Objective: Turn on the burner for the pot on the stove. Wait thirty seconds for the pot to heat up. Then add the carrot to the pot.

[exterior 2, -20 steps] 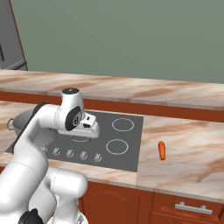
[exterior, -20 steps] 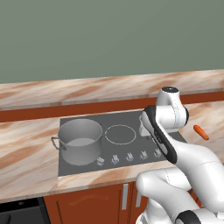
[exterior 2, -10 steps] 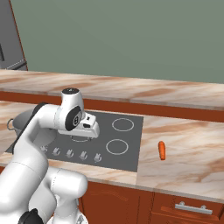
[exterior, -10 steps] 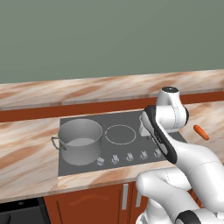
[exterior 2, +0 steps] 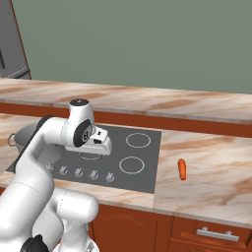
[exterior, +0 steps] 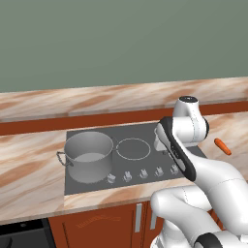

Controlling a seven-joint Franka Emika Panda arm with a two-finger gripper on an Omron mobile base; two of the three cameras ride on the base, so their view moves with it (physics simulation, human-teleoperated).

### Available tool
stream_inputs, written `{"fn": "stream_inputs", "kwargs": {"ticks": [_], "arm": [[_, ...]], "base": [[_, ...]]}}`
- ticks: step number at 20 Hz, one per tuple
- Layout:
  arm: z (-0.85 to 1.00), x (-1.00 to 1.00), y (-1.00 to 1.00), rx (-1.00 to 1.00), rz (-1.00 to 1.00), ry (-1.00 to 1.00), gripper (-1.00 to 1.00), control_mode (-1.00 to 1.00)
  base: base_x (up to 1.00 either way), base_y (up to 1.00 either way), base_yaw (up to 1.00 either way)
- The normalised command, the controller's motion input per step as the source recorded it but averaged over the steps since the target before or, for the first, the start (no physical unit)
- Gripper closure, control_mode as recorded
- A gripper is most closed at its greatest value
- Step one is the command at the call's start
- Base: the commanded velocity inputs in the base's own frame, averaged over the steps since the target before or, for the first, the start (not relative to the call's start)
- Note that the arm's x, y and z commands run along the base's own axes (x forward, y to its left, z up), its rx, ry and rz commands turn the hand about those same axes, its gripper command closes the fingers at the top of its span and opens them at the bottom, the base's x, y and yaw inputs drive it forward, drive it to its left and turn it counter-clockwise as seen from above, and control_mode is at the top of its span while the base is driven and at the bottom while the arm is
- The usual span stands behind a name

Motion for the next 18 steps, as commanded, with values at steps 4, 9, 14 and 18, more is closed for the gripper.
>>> {"fn": "stream_inputs", "kwargs": {"ticks": [4,9,14,18], "arm": [[0.00,0.00,0.00,0.00,0.00,0.00,-1.00,-1.00],[0.00,0.00,0.00,0.00,0.00,0.00,-1.00,-1.00],[0.00,0.00,0.00,0.00,0.00,0.00,-1.00,-1.00],[0.00,0.00,0.00,0.00,0.00,0.00,-1.00,-1.00]], "base": [[0.00,0.00,0.00],[0.00,0.00,0.00],[0.00,0.00,0.00],[0.00,0.00,0.00]]}}
